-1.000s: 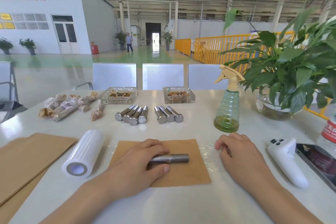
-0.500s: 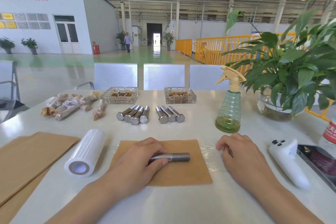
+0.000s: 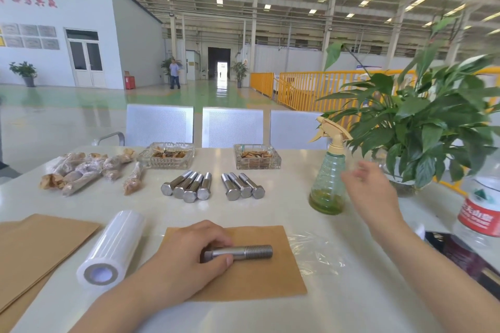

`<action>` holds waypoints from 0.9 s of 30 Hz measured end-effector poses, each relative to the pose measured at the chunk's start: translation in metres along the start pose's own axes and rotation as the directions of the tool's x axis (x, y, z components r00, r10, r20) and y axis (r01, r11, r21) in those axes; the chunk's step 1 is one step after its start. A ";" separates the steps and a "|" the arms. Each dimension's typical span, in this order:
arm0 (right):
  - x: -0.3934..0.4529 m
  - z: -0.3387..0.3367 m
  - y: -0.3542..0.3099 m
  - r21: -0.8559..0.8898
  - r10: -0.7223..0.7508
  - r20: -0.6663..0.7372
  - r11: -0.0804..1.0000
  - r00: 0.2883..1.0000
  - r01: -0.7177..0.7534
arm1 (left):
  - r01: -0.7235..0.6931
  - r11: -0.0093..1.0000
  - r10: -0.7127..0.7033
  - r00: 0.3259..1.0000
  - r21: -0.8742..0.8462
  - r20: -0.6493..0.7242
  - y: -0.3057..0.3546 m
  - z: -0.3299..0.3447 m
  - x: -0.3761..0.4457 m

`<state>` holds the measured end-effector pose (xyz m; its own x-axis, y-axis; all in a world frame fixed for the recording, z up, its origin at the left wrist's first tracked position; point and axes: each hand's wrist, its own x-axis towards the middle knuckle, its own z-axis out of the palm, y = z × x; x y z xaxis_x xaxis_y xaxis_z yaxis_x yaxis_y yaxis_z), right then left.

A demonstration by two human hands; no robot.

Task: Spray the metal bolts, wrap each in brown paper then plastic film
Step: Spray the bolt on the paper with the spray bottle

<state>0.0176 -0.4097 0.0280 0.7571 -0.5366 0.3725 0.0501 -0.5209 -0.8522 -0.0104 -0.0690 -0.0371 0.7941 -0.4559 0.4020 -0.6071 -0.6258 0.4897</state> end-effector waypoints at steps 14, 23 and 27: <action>0.063 0.020 -0.034 0.130 -0.022 0.212 0.992 0.977 -0.006 | 0.054 0.998 -0.053 0.999 -0.041 0.006 0.002 -0.005 -0.001; 0.023 -0.002 -0.069 0.126 -0.203 0.064 0.973 0.977 0.194 | 0.067 0.996 -0.067 0.998 -0.057 0.003 0.004 -0.005 0.000; -0.035 -0.017 -0.115 0.043 -0.039 0.480 0.999 0.876 0.020 | 0.107 0.993 -0.107 0.994 -0.054 0.003 0.006 -0.005 0.000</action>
<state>-0.0261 -0.3425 0.1192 0.9744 -0.1311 0.1827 0.0935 -0.5026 -0.8594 -0.0140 -0.0699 -0.0304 0.8548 -0.3879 0.3448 -0.5190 -0.6360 0.5710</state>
